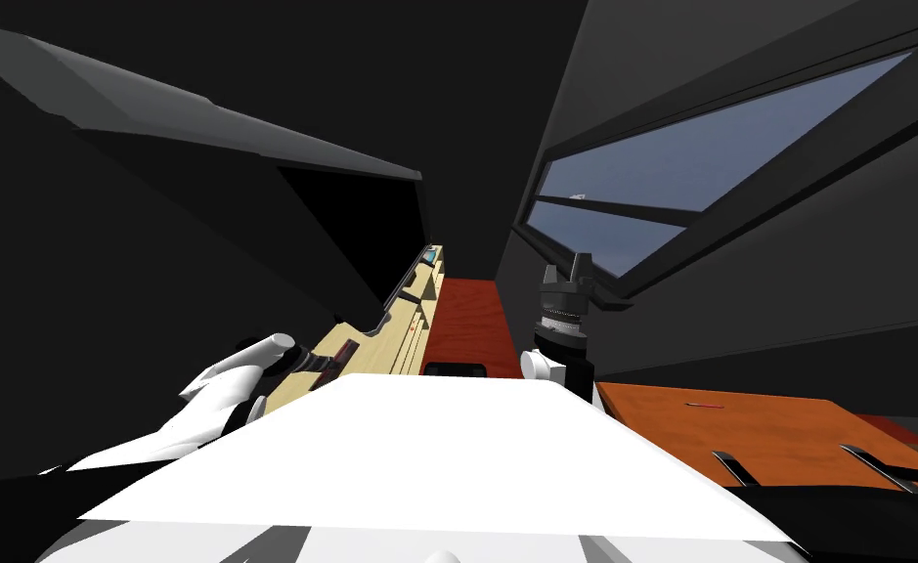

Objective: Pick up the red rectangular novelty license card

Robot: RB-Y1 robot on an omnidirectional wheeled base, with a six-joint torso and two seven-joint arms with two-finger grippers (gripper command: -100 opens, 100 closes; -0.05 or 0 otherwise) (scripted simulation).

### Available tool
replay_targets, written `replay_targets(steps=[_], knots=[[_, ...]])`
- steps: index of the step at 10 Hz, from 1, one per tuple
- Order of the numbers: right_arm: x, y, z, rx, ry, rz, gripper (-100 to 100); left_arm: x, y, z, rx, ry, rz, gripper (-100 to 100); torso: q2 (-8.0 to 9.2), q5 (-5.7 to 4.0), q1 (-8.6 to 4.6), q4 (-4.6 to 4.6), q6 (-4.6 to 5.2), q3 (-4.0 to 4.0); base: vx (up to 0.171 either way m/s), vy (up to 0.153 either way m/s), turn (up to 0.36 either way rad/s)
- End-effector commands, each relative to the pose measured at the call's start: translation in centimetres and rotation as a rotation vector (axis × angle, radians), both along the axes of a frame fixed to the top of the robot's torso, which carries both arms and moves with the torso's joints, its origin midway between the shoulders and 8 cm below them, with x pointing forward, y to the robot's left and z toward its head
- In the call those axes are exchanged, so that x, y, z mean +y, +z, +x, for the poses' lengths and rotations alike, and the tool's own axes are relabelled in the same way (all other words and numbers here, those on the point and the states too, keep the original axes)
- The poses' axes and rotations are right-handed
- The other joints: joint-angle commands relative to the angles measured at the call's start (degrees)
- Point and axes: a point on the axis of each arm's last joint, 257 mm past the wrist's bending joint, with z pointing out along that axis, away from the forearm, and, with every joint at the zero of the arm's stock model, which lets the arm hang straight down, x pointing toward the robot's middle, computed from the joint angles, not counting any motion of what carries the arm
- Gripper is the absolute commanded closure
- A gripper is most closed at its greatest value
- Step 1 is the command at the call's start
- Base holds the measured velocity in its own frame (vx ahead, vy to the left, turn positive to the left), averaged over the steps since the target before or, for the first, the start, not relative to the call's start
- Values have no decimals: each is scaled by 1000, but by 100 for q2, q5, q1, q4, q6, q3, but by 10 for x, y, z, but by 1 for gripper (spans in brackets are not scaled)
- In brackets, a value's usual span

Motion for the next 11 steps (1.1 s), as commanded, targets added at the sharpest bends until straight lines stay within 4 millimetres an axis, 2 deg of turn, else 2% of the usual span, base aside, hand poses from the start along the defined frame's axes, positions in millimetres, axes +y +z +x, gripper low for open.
replay_targets(steps=[1, 2, 3, 4, 6, 7, 8, 11], knots=[[0, 0, 0, 0, 0, 0, 0, 0, 2, 11, 4, -2, -5, -100, 0, 0, 0, 0, 0, 0, -106, -10, 25], [0, 0, 0, 0, 0, 0, 0, -5, 4, 25, -14, -1, -16, -100, 4, 0, -3, 2, 1, 3, -46, -16, -1], [0, 0, 0, 0, 0, 0, 0, -5, 7, 32, -23, -5, -16, -100, -11, -1, -6, -1, 2, -4, -3, -10, 0], [0, 0, 0, 0, 0, 0, 0, 3, 11, 32, 9, -20, 10, -100, -26, 0, -4, -4, 2, -14, -66, -23, 42], [0, 0, 0, 0, 0, 0, 0, -7, 14, 55, -17, -15, -18, -100, -5, -1, -6, 0, 1, -2, -70, -10, 13], [0, 0, 0, 0, 0, 0, 0, -4, 13, 48, -10, -16, -10, -100, -13, 0, -3, -1, 2, -6, -15, -2, -6], [0, 0, 0, 0, 0, 0, 0, -5, 13, 49, -11, -15, -11, 100, -22, 0, -1, -4, 0, -11, 0, 0, 0], [0, 0, 0, 0, 0, 0, 0, -6, 12, 48, -10, -11, -16, 100, -33, 0, 5, -8, 6, -19, 0, 0, 0]])
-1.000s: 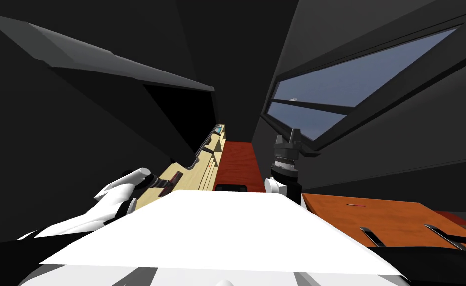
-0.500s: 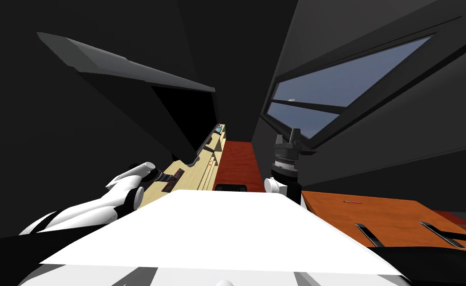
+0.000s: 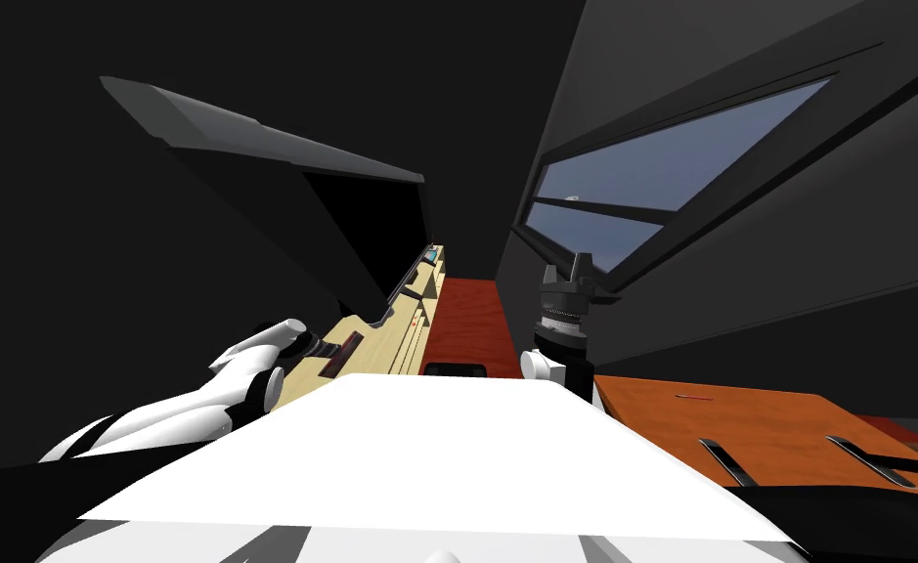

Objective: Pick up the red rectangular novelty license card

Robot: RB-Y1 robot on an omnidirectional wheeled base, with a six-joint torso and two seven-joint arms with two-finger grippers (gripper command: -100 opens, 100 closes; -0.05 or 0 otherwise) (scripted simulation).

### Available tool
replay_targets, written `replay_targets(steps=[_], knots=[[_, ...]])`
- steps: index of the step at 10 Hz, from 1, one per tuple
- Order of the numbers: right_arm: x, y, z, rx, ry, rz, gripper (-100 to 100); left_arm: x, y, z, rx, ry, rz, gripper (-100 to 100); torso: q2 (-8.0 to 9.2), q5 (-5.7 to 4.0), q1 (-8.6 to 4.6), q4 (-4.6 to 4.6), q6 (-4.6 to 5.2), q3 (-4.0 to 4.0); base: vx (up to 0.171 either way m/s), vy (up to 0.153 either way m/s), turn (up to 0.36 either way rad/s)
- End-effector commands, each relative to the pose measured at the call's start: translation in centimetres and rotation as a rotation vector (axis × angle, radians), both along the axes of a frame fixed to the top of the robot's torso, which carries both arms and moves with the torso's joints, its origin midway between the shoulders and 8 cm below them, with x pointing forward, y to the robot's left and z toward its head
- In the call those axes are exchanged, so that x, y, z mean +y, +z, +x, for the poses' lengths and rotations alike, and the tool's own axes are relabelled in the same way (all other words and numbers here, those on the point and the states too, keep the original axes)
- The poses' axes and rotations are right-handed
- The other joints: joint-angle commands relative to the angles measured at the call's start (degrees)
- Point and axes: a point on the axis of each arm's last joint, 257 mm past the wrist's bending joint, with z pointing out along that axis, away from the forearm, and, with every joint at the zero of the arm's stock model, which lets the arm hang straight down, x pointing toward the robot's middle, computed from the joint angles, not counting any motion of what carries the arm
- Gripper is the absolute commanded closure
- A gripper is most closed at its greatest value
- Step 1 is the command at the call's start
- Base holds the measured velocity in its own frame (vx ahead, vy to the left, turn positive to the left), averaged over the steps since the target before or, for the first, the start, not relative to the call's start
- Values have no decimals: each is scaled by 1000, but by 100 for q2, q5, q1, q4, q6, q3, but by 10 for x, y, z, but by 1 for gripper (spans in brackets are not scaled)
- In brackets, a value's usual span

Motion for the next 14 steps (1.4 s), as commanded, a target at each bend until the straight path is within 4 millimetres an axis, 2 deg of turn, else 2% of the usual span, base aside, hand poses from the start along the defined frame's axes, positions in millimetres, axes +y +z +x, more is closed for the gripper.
replay_targets(steps=[1, 2, 3, 4, 5, 7, 8, 10, 11, 12, 14], knots=[[0, 0, 0, 0, 0, 0, 0, 0, 0, 0, 0, 0, 0, 100, 0, 0, 0, 0, 0, 0, 0, 0, 0], [0, 0, 0, 0, 0, 0, 0, 0, 0, 0, 0, 0, 0, 0, 0, 0, 0, 0, -1, 0, 0, 0, 0], [0, 0, 0, 0, 0, 0, 0, -4, -4, -5, -26, 9, -12, 100, 0, 0, 1, 0, -1, 0, 98, -2, -40], [0, 0, 0, 0, 0, 0, 0, 0, -5, -15, -16, 7, -2, 100, -30, 3, 3, -3, 5, -15, 118, 21, -33], [0, 0, 0, 0, 0, 0, 0, -9, -9, -14, -49, 23, -29, 100, -43, 5, 13, -6, 3, -23, 130, 26, -30], [0, 0, 0, 0, 0, 0, 0, 1, -12, -42, -17, 17, 1, 100, -56, 15, 27, -8, 9, -31, 85, 25, -30], [0, 0, 0, 0, 0, 0, 0, -7, -12, -41, -54, 28, -20, 100, -38, 20, 36, -11, -4, -24, 79, 18, -10], [0, 0, 0, 0, 0, 0, 0, 0, -15, -68, -21, 25, 1, 100, -50, 33, 49, -11, 5, -30, 67, 10, -23], [0, 0, 0, 0, 0, 0, 0, 0, -15, -70, -18, 27, 1, 100, -40, 40, 60, -17, -7, -28, 10, -2, 0], [0, 0, 0, 0, 0, 0, 0, -9, -18, -71, -50, 48, -29, 100, -27, 47, 72, -19, -14, -23, 81, 12, -17], [0, 0, 0, 0, 0, 0, 0, -3, -16, -90, -28, 36, -3, 100, -52, 59, 88, -22, -9, -36, 68, 17, -15]])
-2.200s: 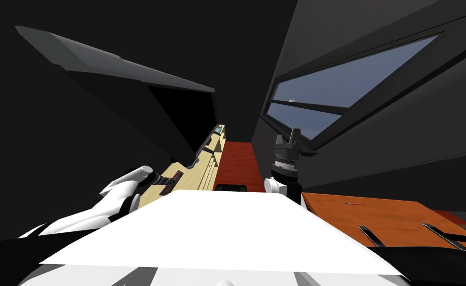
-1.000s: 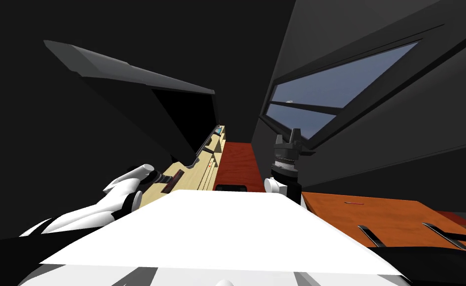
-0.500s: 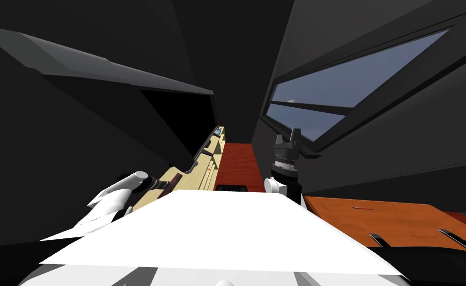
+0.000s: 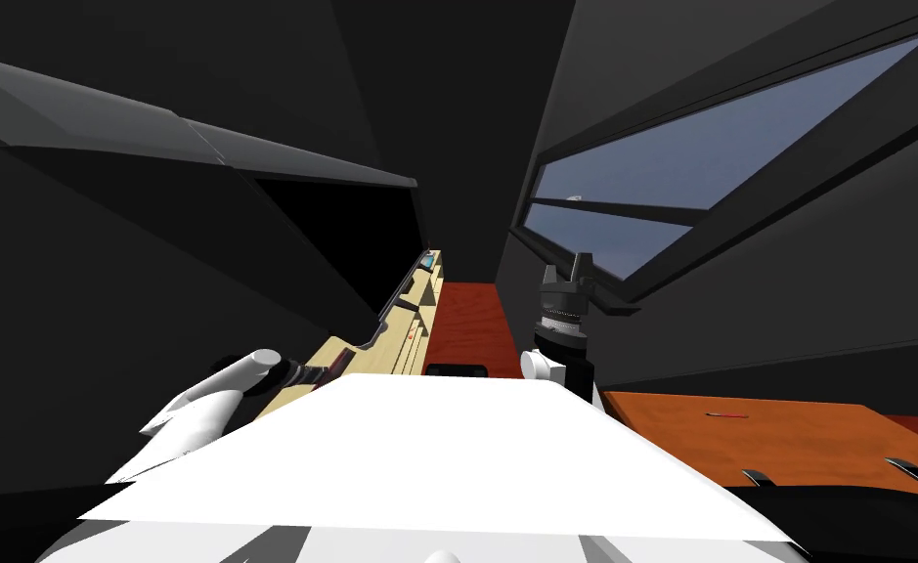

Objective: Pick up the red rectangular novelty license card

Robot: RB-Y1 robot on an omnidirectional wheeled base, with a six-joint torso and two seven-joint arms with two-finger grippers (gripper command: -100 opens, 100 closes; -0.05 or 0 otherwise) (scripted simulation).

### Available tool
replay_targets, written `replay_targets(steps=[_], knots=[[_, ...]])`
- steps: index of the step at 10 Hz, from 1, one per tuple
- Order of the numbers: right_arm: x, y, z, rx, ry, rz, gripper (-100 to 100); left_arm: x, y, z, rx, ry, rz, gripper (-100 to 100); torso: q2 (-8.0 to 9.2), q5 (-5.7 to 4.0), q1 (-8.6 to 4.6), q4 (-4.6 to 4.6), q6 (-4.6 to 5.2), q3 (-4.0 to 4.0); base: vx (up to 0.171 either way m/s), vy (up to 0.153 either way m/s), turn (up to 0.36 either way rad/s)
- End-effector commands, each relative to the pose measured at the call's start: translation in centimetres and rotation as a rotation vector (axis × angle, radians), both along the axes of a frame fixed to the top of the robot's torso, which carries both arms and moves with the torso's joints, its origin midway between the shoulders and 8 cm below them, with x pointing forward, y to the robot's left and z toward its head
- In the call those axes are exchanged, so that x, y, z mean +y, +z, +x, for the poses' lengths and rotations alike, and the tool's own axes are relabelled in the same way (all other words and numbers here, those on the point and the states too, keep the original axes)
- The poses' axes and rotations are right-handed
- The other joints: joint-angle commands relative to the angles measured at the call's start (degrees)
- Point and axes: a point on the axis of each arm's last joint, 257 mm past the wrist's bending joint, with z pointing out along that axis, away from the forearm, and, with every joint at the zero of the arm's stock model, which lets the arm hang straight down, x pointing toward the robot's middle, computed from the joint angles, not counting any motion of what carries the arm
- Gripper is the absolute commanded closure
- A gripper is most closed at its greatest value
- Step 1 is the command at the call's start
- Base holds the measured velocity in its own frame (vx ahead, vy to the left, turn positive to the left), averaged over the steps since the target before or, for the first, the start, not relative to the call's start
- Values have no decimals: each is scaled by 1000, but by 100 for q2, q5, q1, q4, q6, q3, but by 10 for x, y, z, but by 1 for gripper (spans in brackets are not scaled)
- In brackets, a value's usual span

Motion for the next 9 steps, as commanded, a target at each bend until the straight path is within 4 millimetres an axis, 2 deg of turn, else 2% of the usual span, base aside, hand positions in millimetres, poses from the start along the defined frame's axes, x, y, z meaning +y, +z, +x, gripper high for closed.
replay_targets(steps=[1, 2, 4, 5, 6, 7, 8, 9], knots=[[0, 0, 0, 0, 0, 0, 0, 3, 1, -14, 15, -4, 11, 100, 0, 0, 0, 0, 0, 0, 6, 5, -4], [0, 0, 0, 0, 0, 0, 0, -6, 0, -16, -18, 14, -13, 100, 13, 0, -1, 1, -3, 7, 70, 14, -31], [0, 0, 0, 0, 0, 0, 0, -1, 3, -37, 8, 1, 12, 100, -14, 1, 1, 0, 2, -7, 73, 17, -17], [0, 0, 0, 0, 0, 0, 0, -9, 6, -35, -32, 10, -6, 100, -4, -1, -1, 0, -1, -2, 91, 15, -23], [0, 0, 0, 0, 0, 0, 0, -6, 10, -45, -21, -2, 10, 100, -15, 0, -2, 1, 7, -6, 94, 10, -31], [0, 0, 0, 0, 0, 0, 0, -5, 7, -64, 8, 7, 12, 100, -16, -2, -4, 0, 6, -8, 46, 9, -14], [0, 0, 0, 0, 0, 0, 0, -14, 11, -61, -33, 17, -6, 100, -1, 0, -3, -1, -1, -1, 79, 18, -22], [0, 0, 0, 0, 0, 0, 0, -12, 13, -72, -18, 10, 5, 100, -10, -1, -2, 3, 9, -3, 88, 20, -23]])
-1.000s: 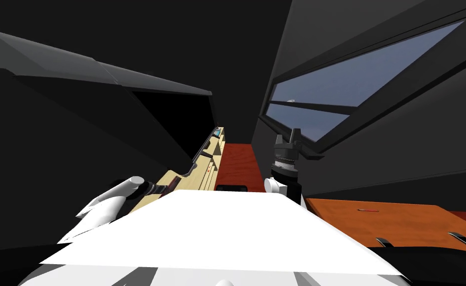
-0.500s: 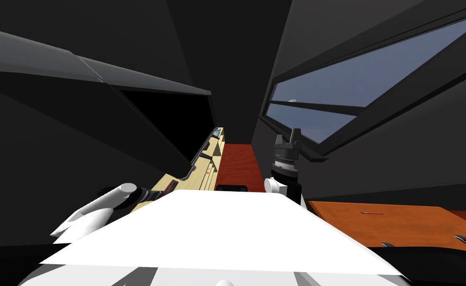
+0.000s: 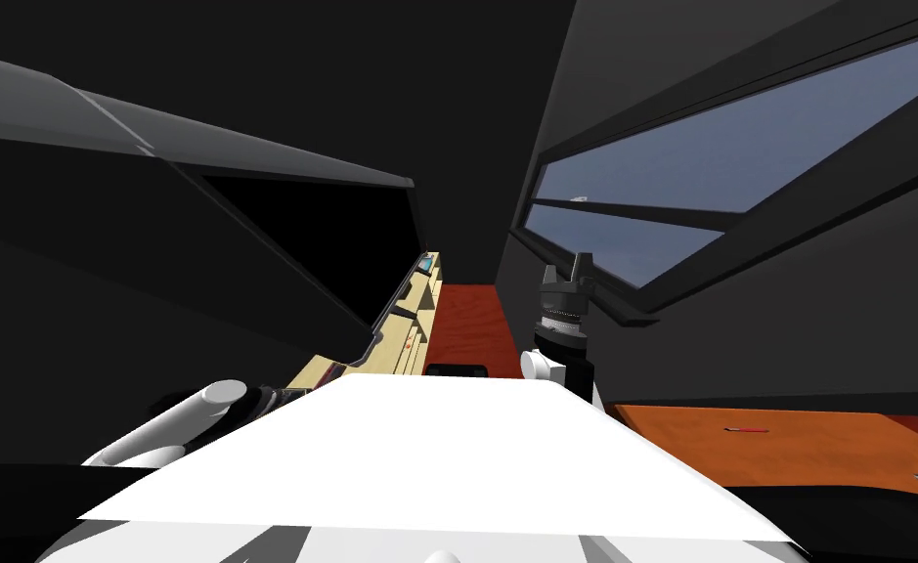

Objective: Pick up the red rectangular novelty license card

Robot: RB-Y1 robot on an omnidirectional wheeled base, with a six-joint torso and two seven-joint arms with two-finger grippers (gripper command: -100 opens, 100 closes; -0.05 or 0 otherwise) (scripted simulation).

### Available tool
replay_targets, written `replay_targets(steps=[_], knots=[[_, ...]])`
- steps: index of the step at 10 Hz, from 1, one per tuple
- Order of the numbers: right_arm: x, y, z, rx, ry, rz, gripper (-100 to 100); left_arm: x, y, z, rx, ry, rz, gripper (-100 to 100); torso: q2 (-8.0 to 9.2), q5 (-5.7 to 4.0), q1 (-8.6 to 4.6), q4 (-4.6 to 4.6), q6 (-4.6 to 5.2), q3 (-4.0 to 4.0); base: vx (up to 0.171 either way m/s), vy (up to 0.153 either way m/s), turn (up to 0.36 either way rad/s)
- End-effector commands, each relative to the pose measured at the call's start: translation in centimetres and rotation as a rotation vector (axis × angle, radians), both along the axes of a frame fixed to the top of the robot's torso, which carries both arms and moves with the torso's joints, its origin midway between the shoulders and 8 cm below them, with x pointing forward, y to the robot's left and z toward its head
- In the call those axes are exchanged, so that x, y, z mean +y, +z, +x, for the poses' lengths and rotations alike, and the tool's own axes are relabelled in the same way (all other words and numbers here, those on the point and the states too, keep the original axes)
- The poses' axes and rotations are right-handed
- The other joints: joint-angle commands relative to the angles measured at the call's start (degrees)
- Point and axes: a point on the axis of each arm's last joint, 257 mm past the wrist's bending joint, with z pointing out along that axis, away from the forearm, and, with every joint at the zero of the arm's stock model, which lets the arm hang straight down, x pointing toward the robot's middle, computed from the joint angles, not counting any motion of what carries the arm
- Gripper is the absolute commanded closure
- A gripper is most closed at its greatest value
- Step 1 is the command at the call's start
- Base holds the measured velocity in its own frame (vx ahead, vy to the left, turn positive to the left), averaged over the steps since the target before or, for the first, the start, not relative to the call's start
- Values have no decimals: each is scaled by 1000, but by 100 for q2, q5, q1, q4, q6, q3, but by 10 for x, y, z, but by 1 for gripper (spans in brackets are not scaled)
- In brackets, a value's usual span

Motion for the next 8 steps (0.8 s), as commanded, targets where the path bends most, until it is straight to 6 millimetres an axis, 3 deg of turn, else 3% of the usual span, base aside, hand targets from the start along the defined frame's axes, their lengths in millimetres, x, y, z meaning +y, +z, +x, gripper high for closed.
replay_targets(steps=[1, 5, 8], knots=[[0, 0, 0, 0, 0, 0, 0, 1, 3, -17, 18, -5, 11, 100, 0, 0, 0, 0, 0, 0, 48, 17, -12], [0, 0, 0, 0, 0, 0, 0, -6, 10, -55, 38, 5, 10, 100, 0, -2, -3, 0, 6, 0, 57, 13, -15], [0, 0, 0, 0, 0, 0, 0, -15, 20, -66, 19, 6, 5, 100, 13, -4, -8, 3, 8, 8, 46, 13, -20]])
